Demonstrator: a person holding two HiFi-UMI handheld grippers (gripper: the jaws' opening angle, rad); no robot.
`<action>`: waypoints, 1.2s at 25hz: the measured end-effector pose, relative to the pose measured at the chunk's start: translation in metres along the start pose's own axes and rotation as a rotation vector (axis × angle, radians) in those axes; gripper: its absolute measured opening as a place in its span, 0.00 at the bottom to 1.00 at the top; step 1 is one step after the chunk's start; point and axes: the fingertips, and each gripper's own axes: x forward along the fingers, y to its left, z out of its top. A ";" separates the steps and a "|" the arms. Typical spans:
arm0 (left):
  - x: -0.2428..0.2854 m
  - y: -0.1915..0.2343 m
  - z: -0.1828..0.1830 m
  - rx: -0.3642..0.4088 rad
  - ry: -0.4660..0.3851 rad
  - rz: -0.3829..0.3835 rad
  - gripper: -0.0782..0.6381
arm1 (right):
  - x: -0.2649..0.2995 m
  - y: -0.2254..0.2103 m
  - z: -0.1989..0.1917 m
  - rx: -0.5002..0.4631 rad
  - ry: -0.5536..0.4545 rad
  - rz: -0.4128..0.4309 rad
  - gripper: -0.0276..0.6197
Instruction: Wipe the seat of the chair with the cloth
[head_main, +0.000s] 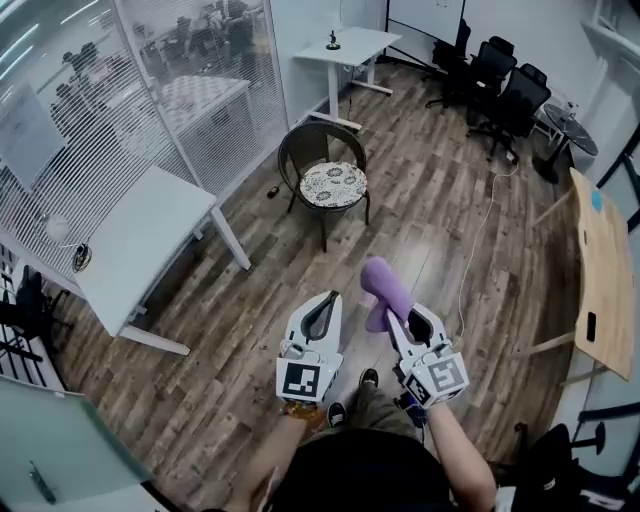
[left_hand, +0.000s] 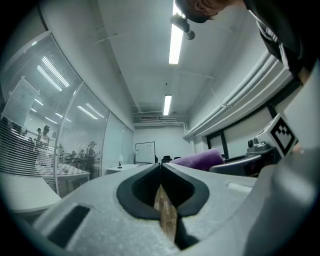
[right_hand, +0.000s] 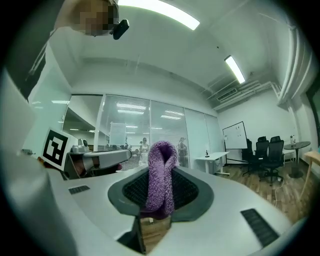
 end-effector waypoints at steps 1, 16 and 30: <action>0.009 0.006 -0.004 -0.001 0.005 0.001 0.14 | 0.010 -0.008 -0.002 0.002 0.003 -0.003 0.20; 0.232 0.109 -0.069 0.064 0.120 0.043 0.14 | 0.217 -0.187 -0.056 0.139 0.075 0.046 0.20; 0.388 0.195 -0.157 0.033 0.247 0.130 0.14 | 0.389 -0.313 -0.108 0.208 0.222 0.209 0.20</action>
